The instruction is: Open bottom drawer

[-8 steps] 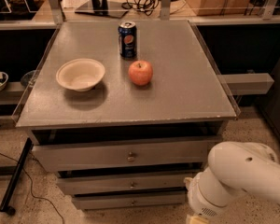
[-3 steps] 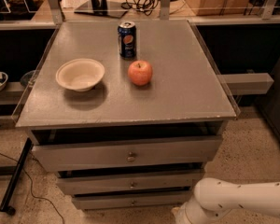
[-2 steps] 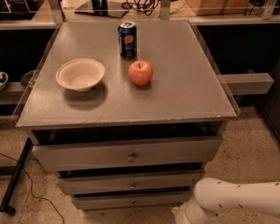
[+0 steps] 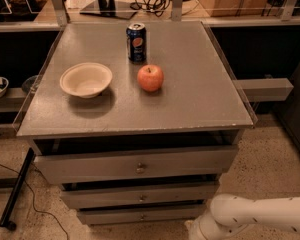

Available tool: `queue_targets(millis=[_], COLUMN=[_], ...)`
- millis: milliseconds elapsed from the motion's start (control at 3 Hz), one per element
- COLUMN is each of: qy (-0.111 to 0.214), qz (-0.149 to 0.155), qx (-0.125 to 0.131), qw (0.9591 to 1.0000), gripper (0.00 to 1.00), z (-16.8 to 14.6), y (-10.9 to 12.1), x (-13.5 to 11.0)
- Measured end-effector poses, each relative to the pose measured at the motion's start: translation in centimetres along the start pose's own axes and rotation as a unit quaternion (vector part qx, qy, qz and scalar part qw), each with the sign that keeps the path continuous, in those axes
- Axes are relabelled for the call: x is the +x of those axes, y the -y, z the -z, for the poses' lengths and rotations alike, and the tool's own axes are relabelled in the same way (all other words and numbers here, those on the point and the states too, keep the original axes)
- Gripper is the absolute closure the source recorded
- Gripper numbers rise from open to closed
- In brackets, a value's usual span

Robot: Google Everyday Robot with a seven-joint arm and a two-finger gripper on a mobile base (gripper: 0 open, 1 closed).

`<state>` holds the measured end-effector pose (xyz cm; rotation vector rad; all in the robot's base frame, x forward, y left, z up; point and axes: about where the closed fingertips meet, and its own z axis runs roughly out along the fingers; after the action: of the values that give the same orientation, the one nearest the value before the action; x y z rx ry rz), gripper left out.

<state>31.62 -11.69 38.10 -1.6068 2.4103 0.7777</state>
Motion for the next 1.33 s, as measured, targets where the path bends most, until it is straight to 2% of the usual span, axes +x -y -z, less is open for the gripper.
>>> queue_targets(millis=[333, 667, 1000, 1333], qy=[0.024, 0.024, 0.045, 0.1], qz=[-0.02, -0.02, -0.027, -0.043], qx=[0.012, 0.012, 0.006, -0.003], qw=[0.9994, 0.9994, 0.9986, 0.994], gripper=[0.0, 0.0, 0.0, 0.0], z=[-0.9, -0.9, -2.4, -6.0], y=[3.8, 3.8, 5.0, 8.7], x=[-0.2, -0.2, 0.0, 0.1])
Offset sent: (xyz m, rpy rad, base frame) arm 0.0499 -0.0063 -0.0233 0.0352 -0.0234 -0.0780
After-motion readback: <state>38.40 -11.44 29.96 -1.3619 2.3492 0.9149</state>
